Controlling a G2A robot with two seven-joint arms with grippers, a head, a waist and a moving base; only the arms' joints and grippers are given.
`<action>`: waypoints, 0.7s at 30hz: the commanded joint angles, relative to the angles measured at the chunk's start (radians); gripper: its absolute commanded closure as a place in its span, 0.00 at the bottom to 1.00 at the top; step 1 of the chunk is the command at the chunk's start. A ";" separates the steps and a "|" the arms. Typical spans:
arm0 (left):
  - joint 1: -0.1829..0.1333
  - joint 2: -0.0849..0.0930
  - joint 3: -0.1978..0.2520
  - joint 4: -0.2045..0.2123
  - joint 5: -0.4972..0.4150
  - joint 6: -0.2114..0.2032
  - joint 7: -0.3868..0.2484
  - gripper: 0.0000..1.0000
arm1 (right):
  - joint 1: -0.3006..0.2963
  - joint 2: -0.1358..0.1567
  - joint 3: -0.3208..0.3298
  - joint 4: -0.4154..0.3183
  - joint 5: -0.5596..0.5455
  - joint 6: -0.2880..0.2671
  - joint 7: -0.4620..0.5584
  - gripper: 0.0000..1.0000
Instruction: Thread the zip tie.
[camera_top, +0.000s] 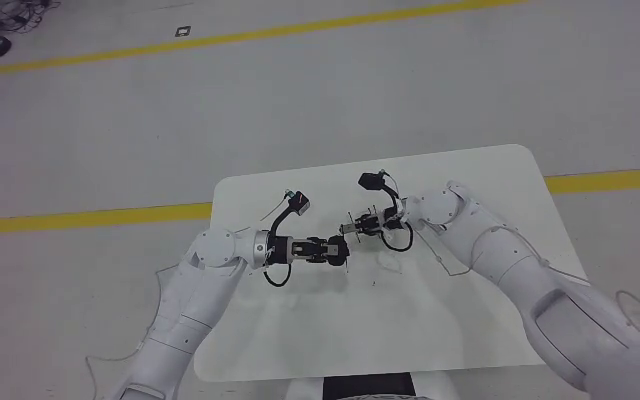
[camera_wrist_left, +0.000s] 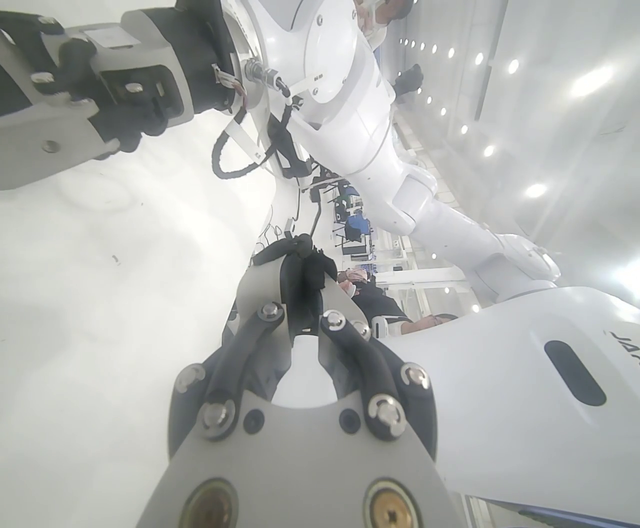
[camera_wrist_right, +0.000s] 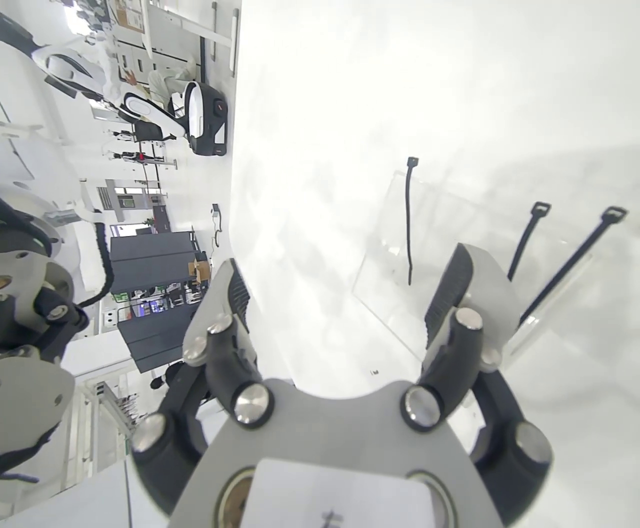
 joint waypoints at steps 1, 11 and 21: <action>0.000 0.000 0.000 0.000 0.000 0.000 0.000 1.00 | 0.000 -0.002 -0.003 0.000 -0.004 0.000 -0.002 0.57; 0.000 0.000 0.000 0.000 0.000 0.000 0.000 1.00 | 0.014 -0.010 -0.034 0.019 -0.068 0.000 -0.019 0.62; 0.000 0.000 0.000 0.000 0.000 0.000 0.000 1.00 | 0.029 -0.023 -0.059 0.060 -0.125 0.000 -0.059 0.70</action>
